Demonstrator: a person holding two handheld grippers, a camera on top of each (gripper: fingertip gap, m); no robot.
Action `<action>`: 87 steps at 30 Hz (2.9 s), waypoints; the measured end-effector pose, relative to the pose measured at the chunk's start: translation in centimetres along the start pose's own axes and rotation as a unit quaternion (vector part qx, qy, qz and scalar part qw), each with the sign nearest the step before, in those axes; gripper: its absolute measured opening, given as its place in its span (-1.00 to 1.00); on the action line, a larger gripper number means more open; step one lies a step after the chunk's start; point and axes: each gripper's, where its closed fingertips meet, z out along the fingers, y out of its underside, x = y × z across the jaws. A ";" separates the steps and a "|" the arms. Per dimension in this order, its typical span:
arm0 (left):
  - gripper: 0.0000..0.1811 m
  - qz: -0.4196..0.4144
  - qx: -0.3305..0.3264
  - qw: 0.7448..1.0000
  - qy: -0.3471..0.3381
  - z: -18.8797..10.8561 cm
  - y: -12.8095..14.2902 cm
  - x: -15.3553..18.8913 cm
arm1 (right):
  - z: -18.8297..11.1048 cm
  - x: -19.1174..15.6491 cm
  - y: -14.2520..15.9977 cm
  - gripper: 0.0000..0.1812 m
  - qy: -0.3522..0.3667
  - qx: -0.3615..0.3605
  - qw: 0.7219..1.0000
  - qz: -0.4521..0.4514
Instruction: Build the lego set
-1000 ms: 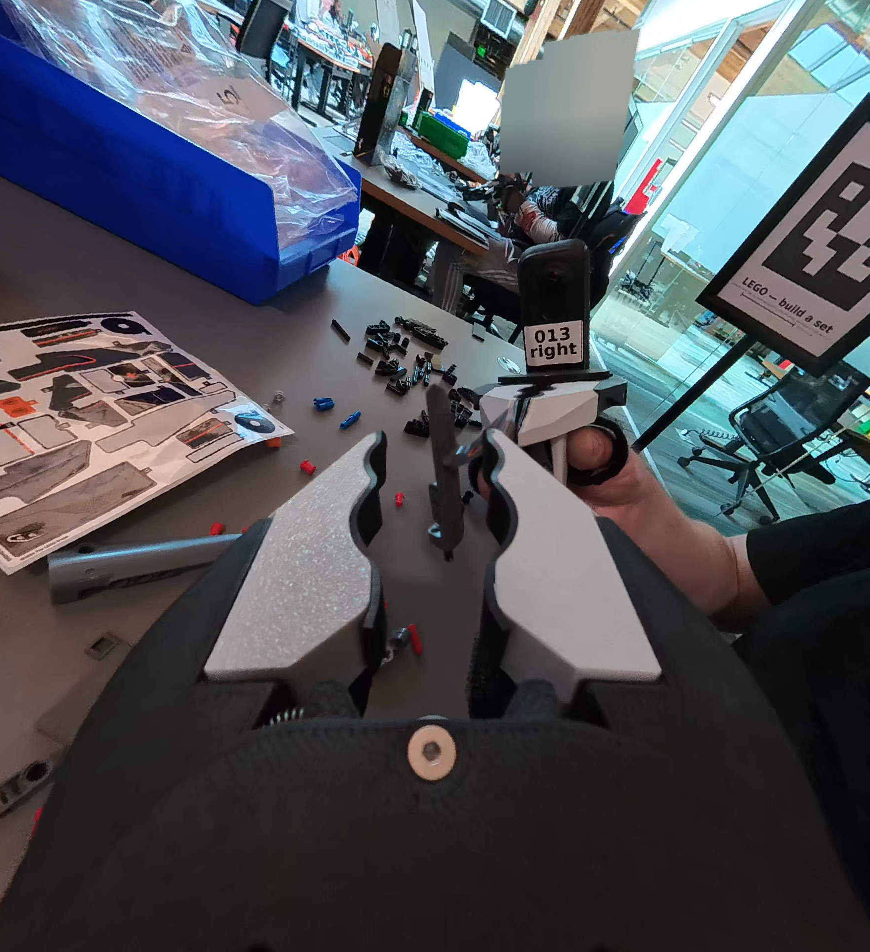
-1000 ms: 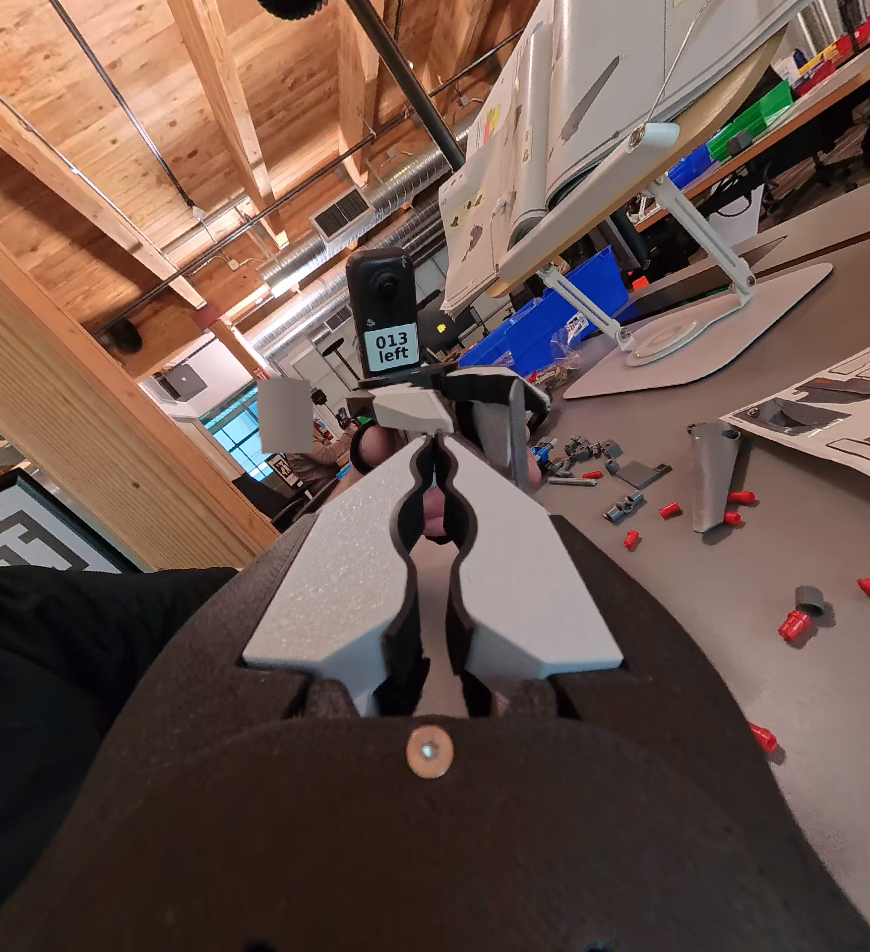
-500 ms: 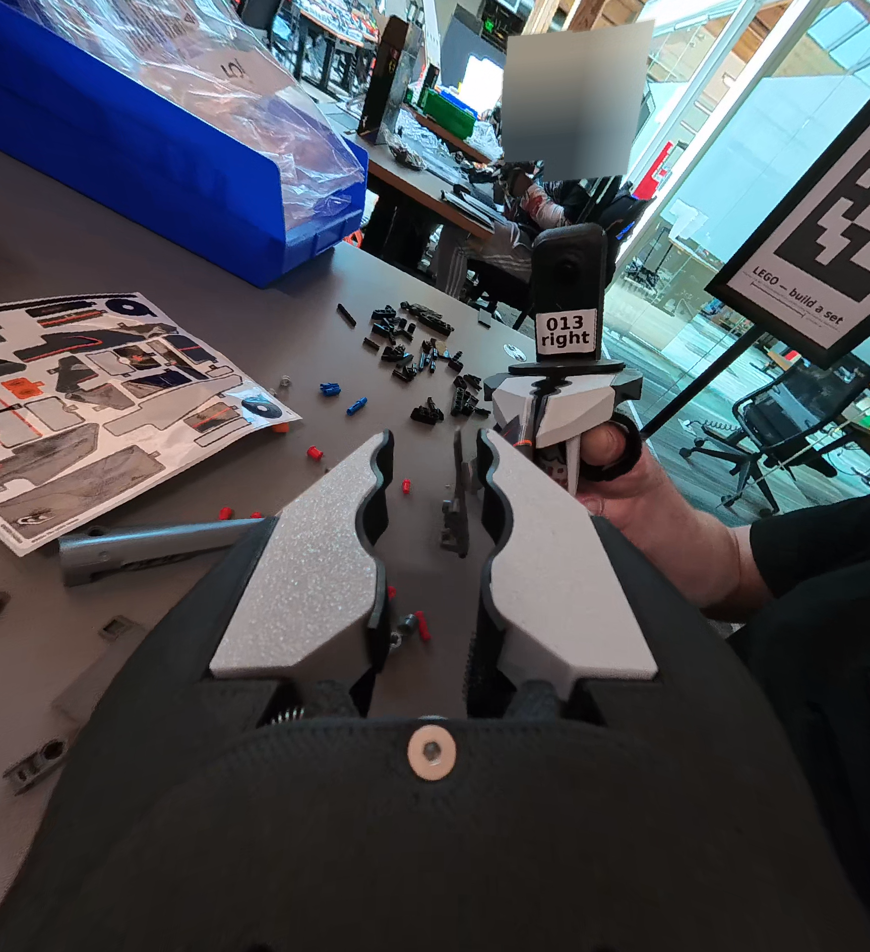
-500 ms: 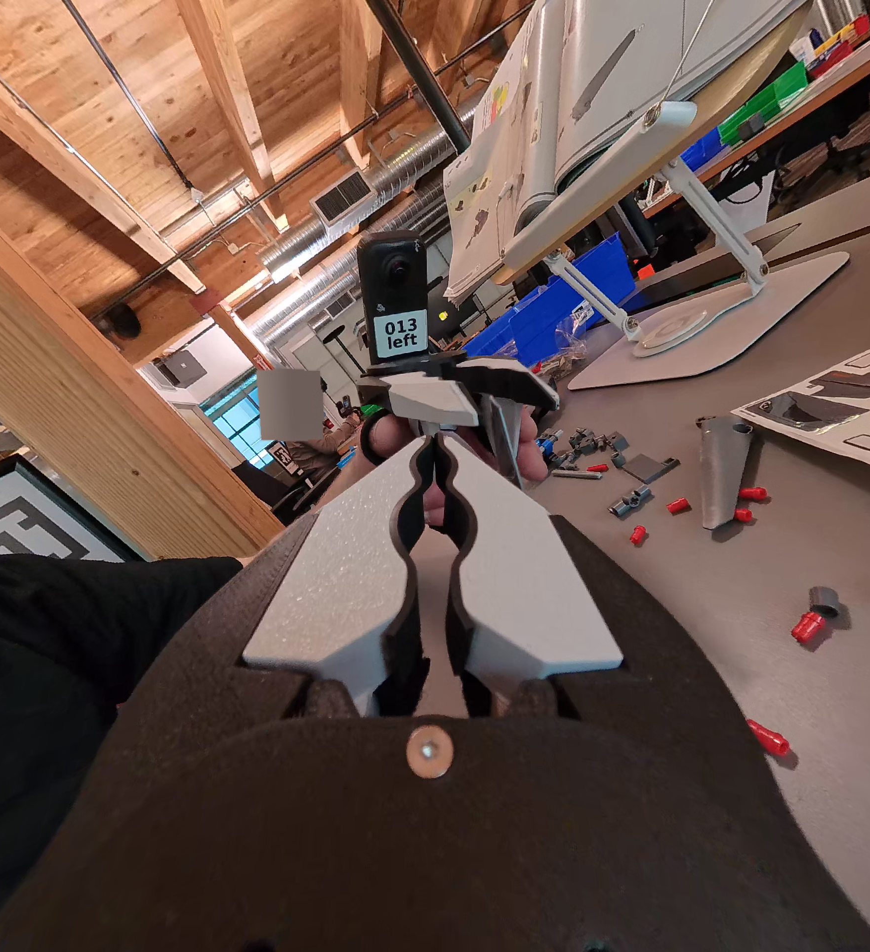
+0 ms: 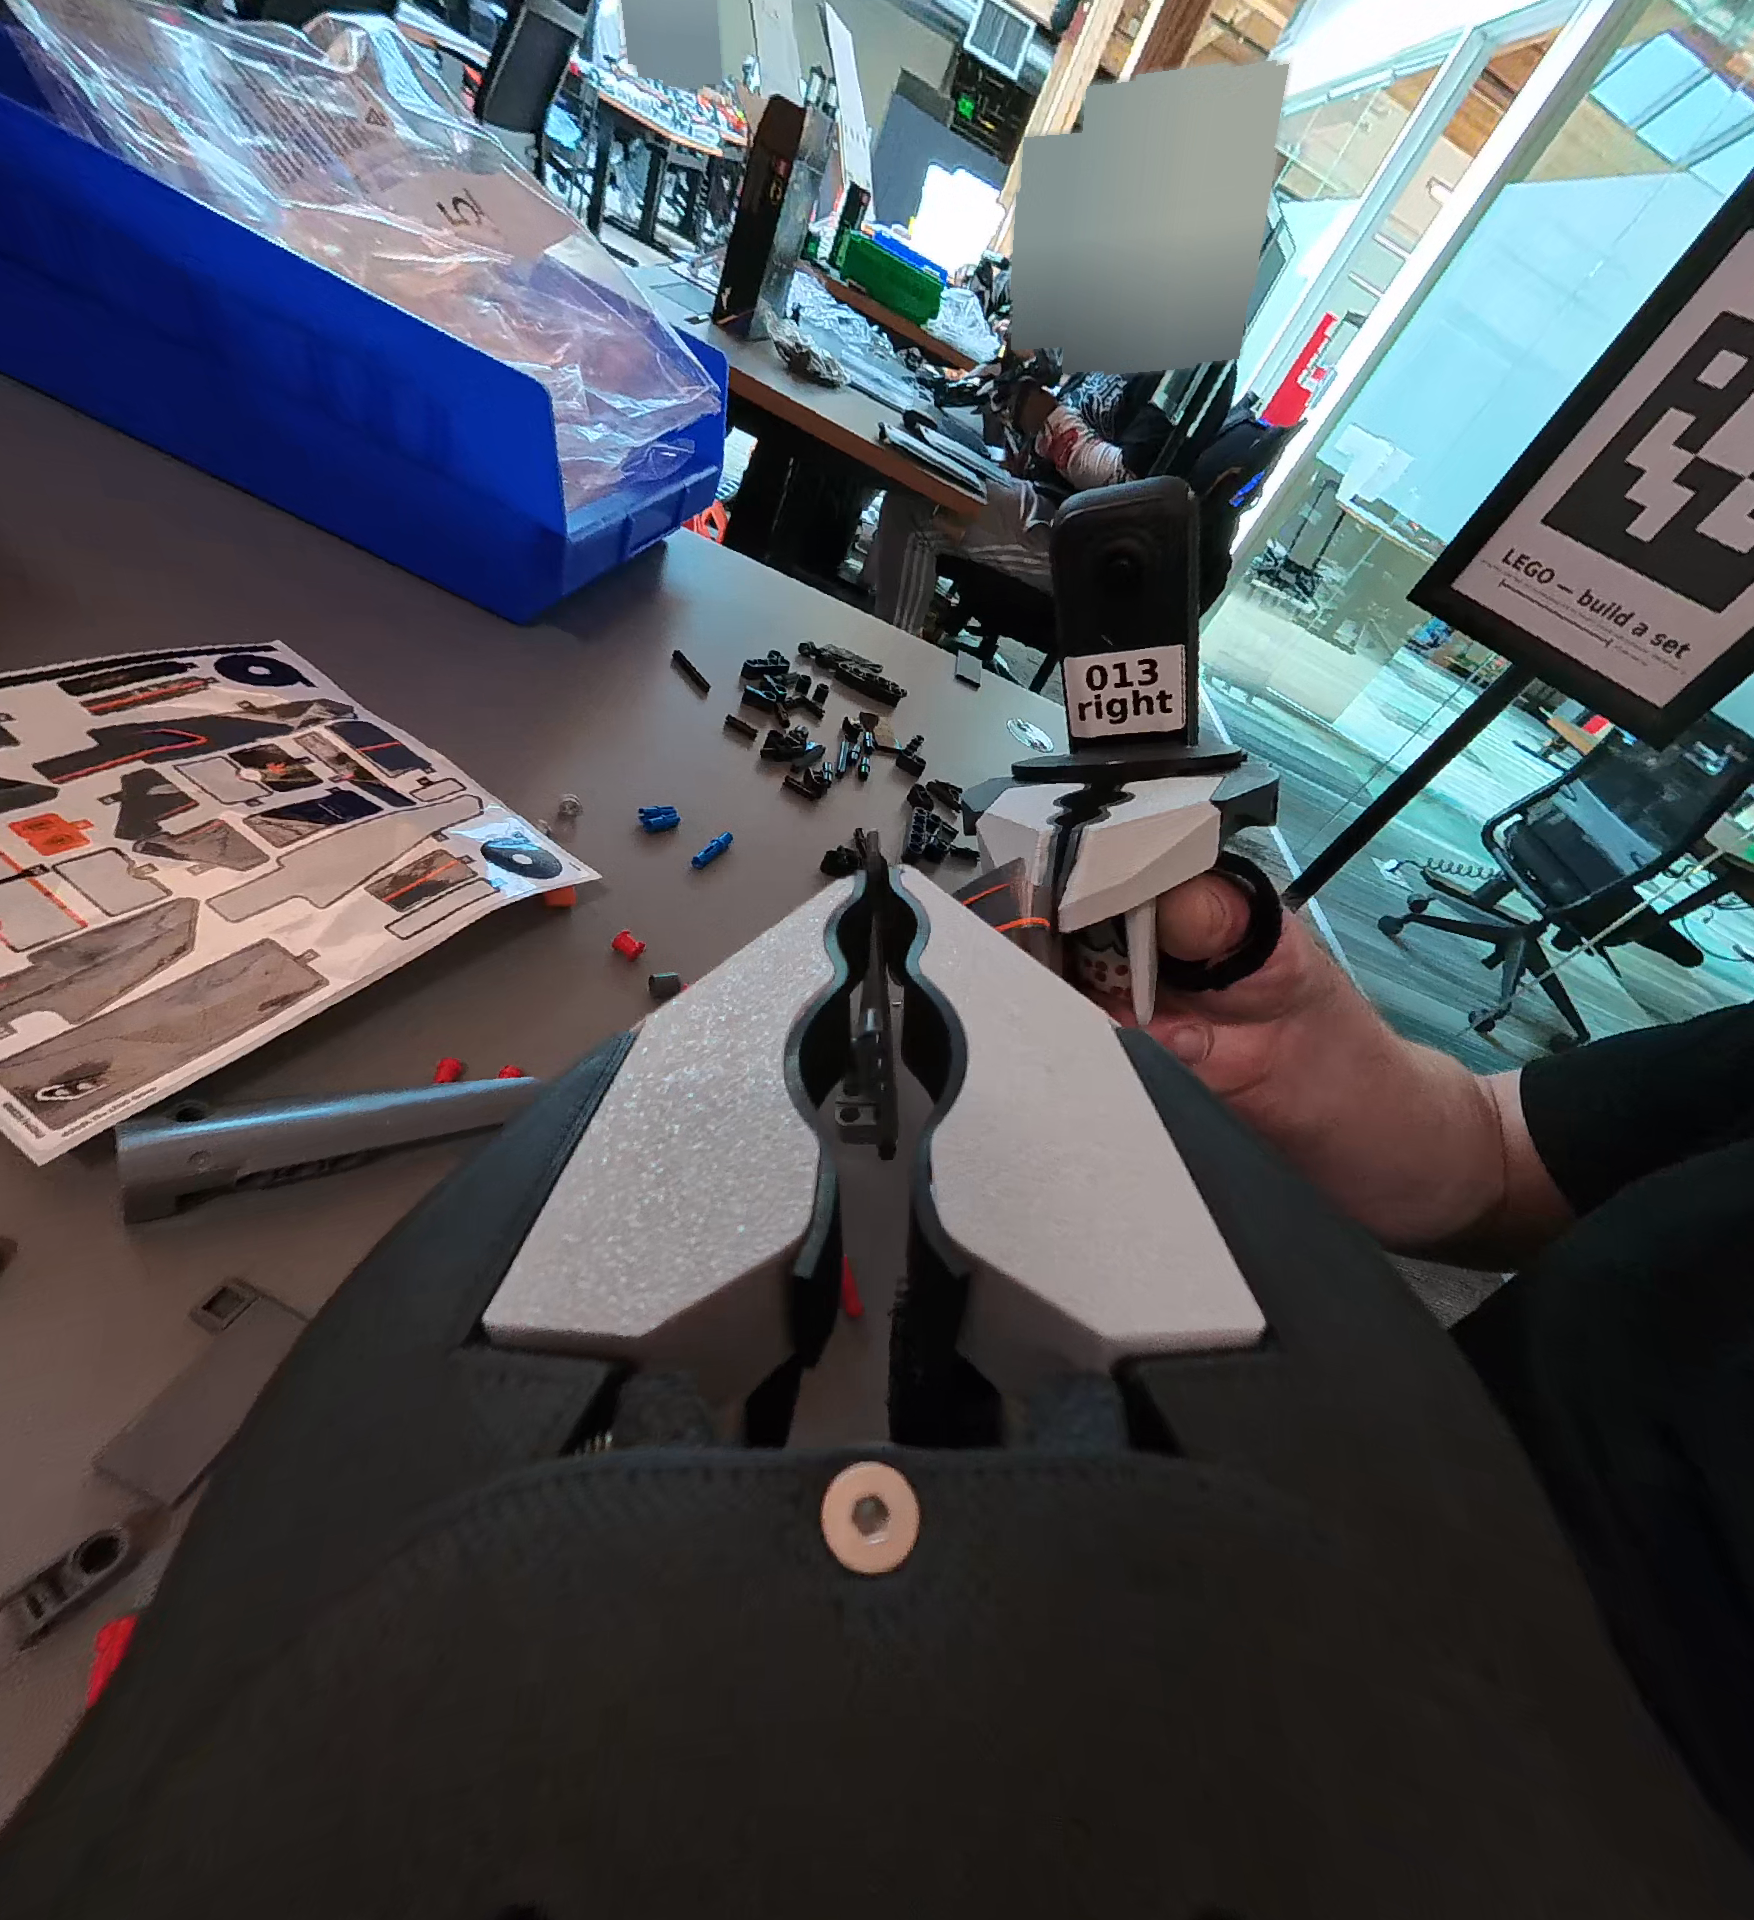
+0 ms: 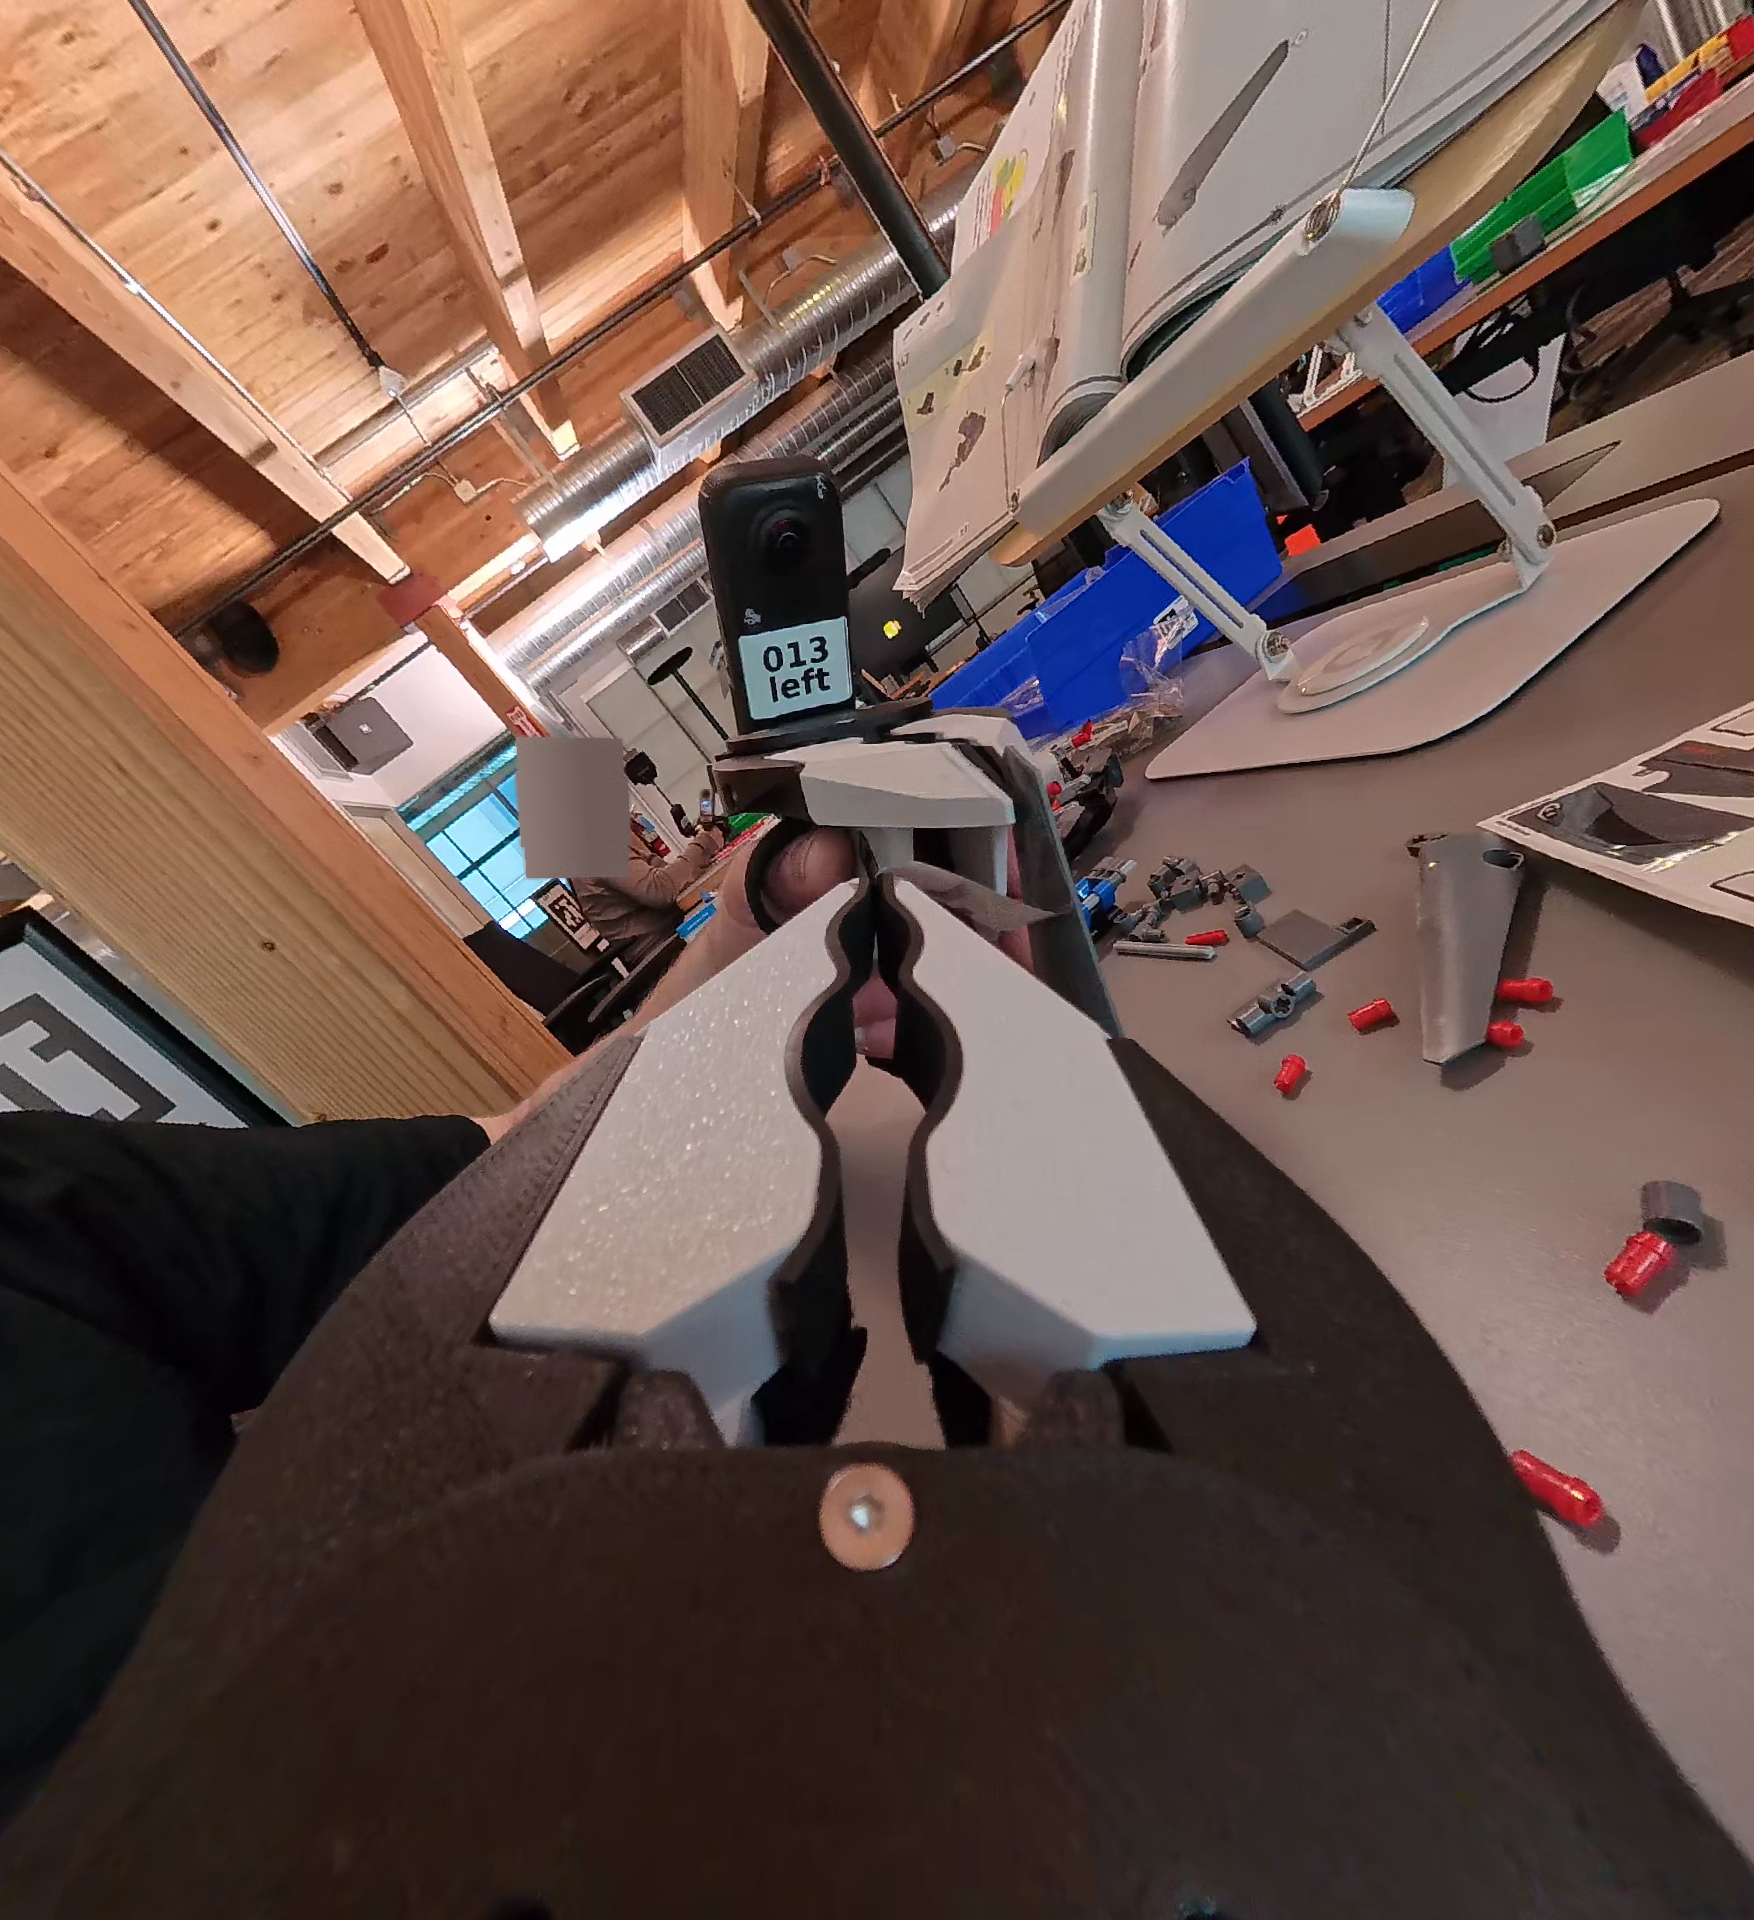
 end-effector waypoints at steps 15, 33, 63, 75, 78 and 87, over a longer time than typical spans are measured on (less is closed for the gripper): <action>-1.00 0.010 0.083 0.996 -0.030 -1.8 -3.0 -0.3 | 0.0 0.0 -0.1 -1.00 0.013 0.012 1.000 -0.002; -1.00 0.094 0.101 0.989 -0.056 -2.4 -4.1 0.9 | -0.1 -1.8 -1.4 -1.00 -0.011 0.027 1.000 0.011; -1.00 0.079 0.149 0.985 -0.043 -3.6 -5.9 2.4 | 0.5 -1.7 -1.2 -1.00 -0.007 0.027 1.000 0.008; -1.00 0.064 0.159 0.985 -0.033 -3.8 -6.2 2.9 | 0.9 -1.2 -1.0 -1.00 -0.003 0.029 1.000 0.007; -1.00 0.063 0.162 0.984 -0.032 -3.8 -6.2 3.0 | 1.0 -1.1 -1.0 -1.00 -0.002 0.030 1.000 0.006; -1.00 0.056 0.167 0.984 -0.028 -3.8 -6.3 3.2 | 1.3 -0.7 -0.9 -1.00 0.004 0.032 0.999 -0.001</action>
